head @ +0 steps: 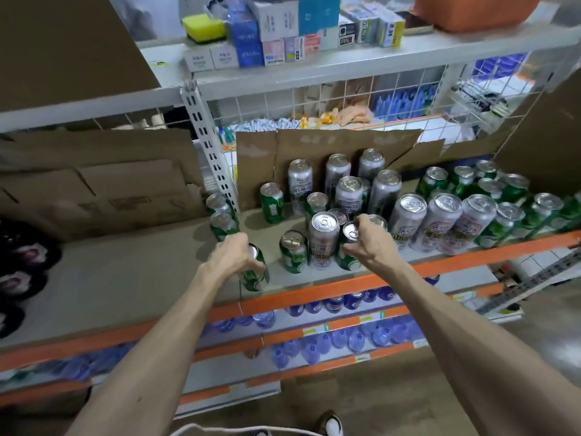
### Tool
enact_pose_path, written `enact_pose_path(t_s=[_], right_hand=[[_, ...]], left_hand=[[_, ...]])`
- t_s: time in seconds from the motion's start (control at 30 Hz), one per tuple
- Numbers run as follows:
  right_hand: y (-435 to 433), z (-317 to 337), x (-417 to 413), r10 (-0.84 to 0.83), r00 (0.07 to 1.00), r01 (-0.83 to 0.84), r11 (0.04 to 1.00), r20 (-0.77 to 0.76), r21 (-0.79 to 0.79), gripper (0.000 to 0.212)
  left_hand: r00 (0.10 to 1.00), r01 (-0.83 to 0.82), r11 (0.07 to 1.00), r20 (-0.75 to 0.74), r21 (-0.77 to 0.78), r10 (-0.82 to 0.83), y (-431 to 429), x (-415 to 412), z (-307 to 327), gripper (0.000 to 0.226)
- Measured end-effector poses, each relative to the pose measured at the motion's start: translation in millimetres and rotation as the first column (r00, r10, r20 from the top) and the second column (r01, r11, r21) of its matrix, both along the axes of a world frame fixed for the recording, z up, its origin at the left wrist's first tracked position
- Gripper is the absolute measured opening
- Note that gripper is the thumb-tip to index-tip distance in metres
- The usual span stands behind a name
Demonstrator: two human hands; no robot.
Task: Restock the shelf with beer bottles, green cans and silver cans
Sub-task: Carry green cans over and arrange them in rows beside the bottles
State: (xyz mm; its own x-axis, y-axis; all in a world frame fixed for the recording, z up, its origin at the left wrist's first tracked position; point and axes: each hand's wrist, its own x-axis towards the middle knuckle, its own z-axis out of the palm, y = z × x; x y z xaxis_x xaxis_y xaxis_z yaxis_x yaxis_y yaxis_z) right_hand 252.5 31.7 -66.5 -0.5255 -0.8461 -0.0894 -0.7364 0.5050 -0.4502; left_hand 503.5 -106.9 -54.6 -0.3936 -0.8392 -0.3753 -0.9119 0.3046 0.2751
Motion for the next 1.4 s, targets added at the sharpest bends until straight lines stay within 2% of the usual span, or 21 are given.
enact_pose_path(t_s=[0.17,0.27,0.33,0.4,0.47,0.6,0.73,0.87,1.0,1.07,1.23,1.4], right_hand=[[-24.8,85.3,-20.5,-0.044,0.999,0.044,0.999,-0.026,-0.001,0.048],[-41.9,147.8,-17.7,-0.062,0.996,0.056,0.994,-0.057,-0.096,0.045],[-54.7,180.7,-5.1,-0.032,0.997,0.018,0.981,-0.070,-0.195,0.042],[-69.1,202.8,16.5,-0.023,0.997,0.005,0.967,-0.067,-0.256,0.054],[-84.1,215.4,47.5,0.021,0.996,-0.043,0.964,-0.087,-0.261,0.056],[-116.4,215.0,129.3,0.121,0.988,-0.139,0.963,-0.091,-0.230,0.052],[-158.0,195.9,228.8,0.235,0.971,-0.240,0.946,-0.049,-0.218,0.058],[-194.3,179.5,336.1,0.391,0.920,-0.381,0.900,0.008,-0.210,0.057],[-222.0,173.6,417.2,0.498,0.867,-0.488,0.852,0.007,-0.188,0.057],[-235.0,172.4,440.4,0.521,0.853,-0.514,0.839,-0.010,-0.180,0.058],[-266.6,161.4,448.1,0.531,0.846,-0.532,0.836,-0.044,-0.137,0.060],[-299.9,149.4,426.5,0.518,0.854,-0.520,0.845,-0.048,-0.125,0.053]], left_hand=[[0.992,0.023,0.996,-0.125,-0.083,-0.033,-26.2,-9.4,82.6,0.036],[0.974,-0.005,0.994,-0.228,-0.109,-0.020,-45.3,-3.7,135.8,0.032],[0.962,-0.015,0.986,-0.272,-0.164,-0.031,-55.8,7.7,165.5,0.037],[0.949,-0.036,0.977,-0.314,-0.210,-0.033,-61.3,28.1,185.4,0.037],[0.940,-0.066,0.971,-0.342,-0.228,-0.016,-65.3,57.4,194.1,0.034],[0.946,-0.171,0.962,-0.308,-0.214,0.100,-79.7,139.6,189.4,0.037],[0.937,-0.269,0.946,-0.276,-0.179,0.214,-91.4,238.7,181.4,0.047],[0.919,-0.346,0.917,-0.268,-0.199,0.289,-97.6,327.9,179.1,0.059],[0.906,-0.383,0.904,-0.270,-0.192,0.326,-110.5,378.5,179.4,0.058],[0.902,-0.393,0.898,-0.271,-0.197,0.336,-120.9,390.8,178.9,0.061],[0.911,-0.377,0.903,-0.260,-0.206,0.320,-150.6,393.4,173.6,0.046],[0.931,-0.330,0.927,-0.223,-0.177,0.289,-189.7,378.2,154.7,0.059]])
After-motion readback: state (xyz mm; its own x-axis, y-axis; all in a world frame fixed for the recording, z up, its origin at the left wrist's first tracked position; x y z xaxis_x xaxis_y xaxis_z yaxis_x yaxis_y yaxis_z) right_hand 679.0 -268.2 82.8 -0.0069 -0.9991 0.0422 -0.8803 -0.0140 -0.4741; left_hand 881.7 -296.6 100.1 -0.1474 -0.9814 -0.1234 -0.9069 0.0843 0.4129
